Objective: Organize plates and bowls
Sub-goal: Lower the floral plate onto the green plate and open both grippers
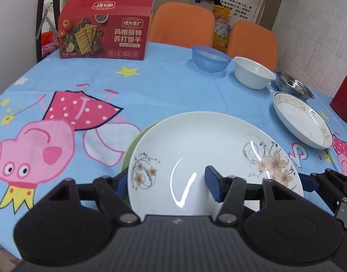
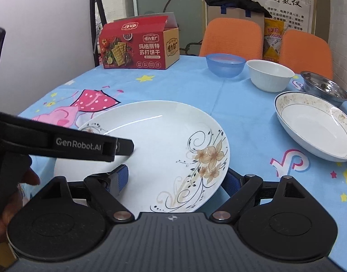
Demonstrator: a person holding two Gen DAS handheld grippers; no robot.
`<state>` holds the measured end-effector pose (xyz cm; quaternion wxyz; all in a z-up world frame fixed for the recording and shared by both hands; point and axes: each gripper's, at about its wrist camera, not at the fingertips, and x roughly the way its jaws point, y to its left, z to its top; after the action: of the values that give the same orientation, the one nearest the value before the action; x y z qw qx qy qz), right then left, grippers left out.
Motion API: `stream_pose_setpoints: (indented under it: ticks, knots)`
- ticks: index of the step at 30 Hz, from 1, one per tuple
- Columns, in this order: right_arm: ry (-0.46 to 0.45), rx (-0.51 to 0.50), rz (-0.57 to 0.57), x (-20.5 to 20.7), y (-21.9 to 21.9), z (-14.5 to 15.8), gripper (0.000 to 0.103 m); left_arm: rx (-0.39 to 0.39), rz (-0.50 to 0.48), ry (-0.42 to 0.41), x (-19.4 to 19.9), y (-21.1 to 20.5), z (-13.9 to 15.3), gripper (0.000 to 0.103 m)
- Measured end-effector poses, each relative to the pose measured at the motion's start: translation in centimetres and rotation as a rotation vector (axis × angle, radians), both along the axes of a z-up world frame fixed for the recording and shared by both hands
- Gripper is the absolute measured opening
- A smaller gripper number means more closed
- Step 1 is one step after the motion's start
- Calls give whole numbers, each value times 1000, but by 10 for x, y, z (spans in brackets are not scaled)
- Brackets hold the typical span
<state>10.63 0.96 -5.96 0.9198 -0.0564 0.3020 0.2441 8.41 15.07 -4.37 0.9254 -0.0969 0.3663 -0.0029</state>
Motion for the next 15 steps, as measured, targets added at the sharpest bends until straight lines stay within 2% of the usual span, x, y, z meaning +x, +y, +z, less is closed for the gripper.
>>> stream_pose_setpoints:
  ticks: [2,5,8,11,15]
  knots:
    - [-4,6,2,0,-1,0,103,-15,-2,-3,0,3,1,60]
    - [-14,42,-1,1,-8,3,103,-59,3,-14,-2,8,5,68]
    - [-46,83,-28,-2,-18,12,103,-79,13,-27,-2,12,9,71]
    - [-75,89,-33,-6,-22,20,103,-30,17,-75,-7,7,20,75]
    - [-71,99,-29,-4,-22,20,103,52,5,-153,-15,-5,41,75]
